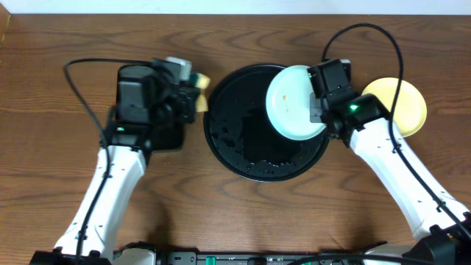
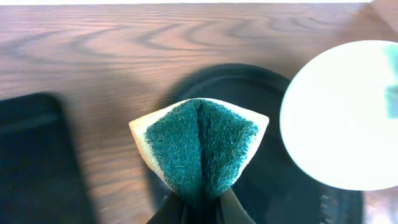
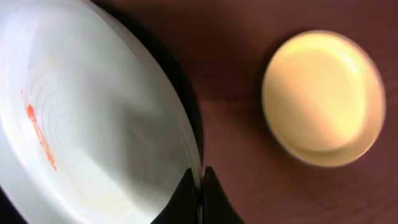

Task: Clean dirty plates on tray and stack at the side
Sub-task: 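Bring the sponge in the left gripper toward the pale green plate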

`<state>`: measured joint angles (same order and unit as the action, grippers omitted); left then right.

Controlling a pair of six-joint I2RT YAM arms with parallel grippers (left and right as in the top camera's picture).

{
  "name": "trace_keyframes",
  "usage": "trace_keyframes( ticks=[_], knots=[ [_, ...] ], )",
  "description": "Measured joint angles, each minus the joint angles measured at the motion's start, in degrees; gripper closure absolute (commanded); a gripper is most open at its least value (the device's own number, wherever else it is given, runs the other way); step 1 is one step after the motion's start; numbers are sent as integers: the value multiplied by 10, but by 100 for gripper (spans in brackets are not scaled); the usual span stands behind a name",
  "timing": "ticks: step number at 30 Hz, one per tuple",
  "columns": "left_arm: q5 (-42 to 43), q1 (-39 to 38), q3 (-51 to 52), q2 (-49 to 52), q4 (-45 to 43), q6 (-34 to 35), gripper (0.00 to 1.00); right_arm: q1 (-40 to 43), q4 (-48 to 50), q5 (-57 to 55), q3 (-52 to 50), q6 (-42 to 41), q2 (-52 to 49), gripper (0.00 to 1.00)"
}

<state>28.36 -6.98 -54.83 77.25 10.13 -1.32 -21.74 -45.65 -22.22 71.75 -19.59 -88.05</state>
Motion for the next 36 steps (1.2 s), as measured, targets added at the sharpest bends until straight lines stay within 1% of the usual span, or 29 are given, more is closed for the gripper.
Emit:
trace_keyframes(
  ticks=[4, 7, 10, 14, 18, 21, 28, 33, 36],
  knots=[
    [0, -50, 0, 0, -10, 19, 93, 31, -26, 87, -6, -13, -1, 99],
    [0, -77, 0, 0, -24, 39, 93, 59, -23, 148, -21, -14, -6, 99],
    [0, -106, 0, 0, -41, 58, 92, 87, -15, 179, -50, -14, -10, 99],
    [-5, -148, 0, 0, -60, 73, 92, 102, 19, 198, -99, -14, -11, 99],
    [-46, -198, 0, 1, -69, 86, 92, 103, 77, 208, -152, -14, -13, 99],
    [-72, -230, 0, 9, -81, 90, 92, 103, 94, 212, -177, -14, -14, 99],
    [-92, -283, 0, 77, -109, 92, 92, 103, 134, 214, -202, -17, -15, 99],
    [-95, -305, 0, 136, -134, 93, 93, 103, 134, 214, -205, -24, -15, 99],
    [-95, -315, 0, 154, -140, 93, 92, 103, 134, 214, -206, -24, -15, 99]
  ],
)
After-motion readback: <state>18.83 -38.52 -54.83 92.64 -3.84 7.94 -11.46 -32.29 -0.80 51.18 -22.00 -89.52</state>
